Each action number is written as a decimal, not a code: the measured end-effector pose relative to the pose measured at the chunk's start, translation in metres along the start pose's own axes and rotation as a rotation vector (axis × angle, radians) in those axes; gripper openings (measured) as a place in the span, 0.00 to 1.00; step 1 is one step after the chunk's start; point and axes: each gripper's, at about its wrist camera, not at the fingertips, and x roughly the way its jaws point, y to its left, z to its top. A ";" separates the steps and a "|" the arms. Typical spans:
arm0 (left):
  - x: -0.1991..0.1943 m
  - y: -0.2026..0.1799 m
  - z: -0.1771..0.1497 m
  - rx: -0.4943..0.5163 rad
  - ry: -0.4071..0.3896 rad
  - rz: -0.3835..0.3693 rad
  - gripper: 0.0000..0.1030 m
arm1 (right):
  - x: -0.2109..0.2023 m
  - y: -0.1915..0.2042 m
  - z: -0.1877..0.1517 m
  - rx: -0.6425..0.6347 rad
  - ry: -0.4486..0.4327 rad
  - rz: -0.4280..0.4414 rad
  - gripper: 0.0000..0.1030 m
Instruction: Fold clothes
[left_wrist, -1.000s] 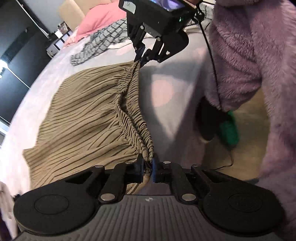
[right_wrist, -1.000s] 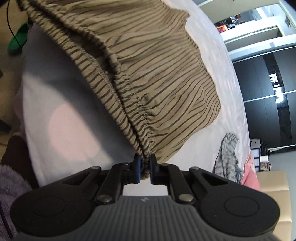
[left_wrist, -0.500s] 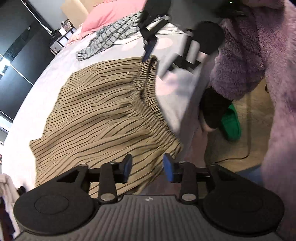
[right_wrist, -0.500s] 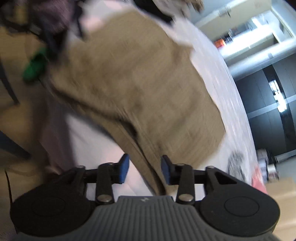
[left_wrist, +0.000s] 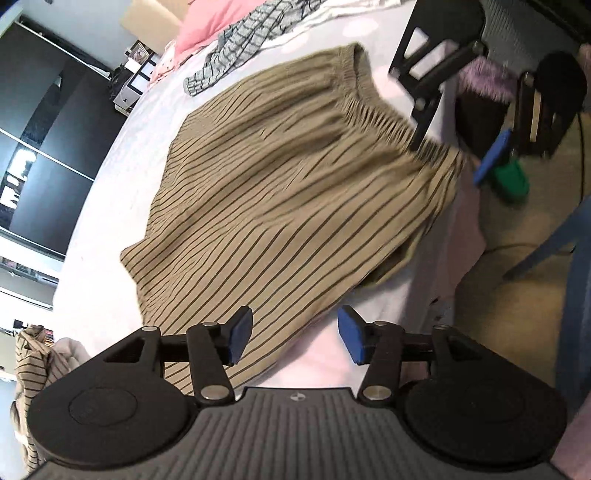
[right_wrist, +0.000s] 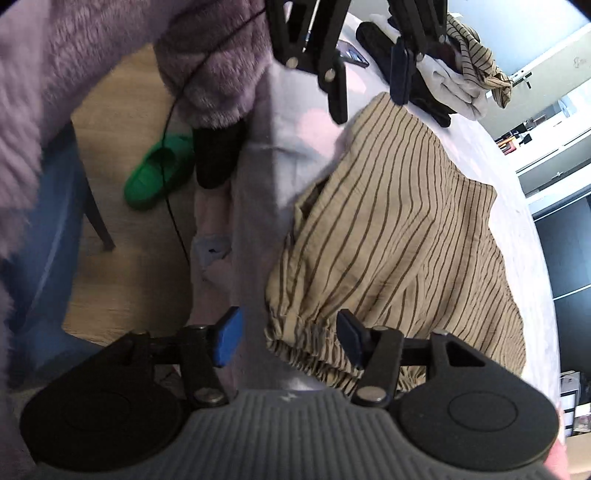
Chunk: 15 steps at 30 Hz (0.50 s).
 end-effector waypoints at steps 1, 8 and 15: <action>0.004 0.002 -0.004 0.007 0.005 0.002 0.49 | 0.002 0.002 0.000 -0.015 0.006 -0.008 0.56; 0.040 0.013 -0.033 0.074 0.082 0.071 0.50 | 0.001 -0.019 0.000 -0.006 0.009 -0.031 0.13; 0.080 0.032 -0.059 0.119 0.168 0.141 0.50 | -0.020 -0.065 -0.001 0.203 -0.051 -0.027 0.12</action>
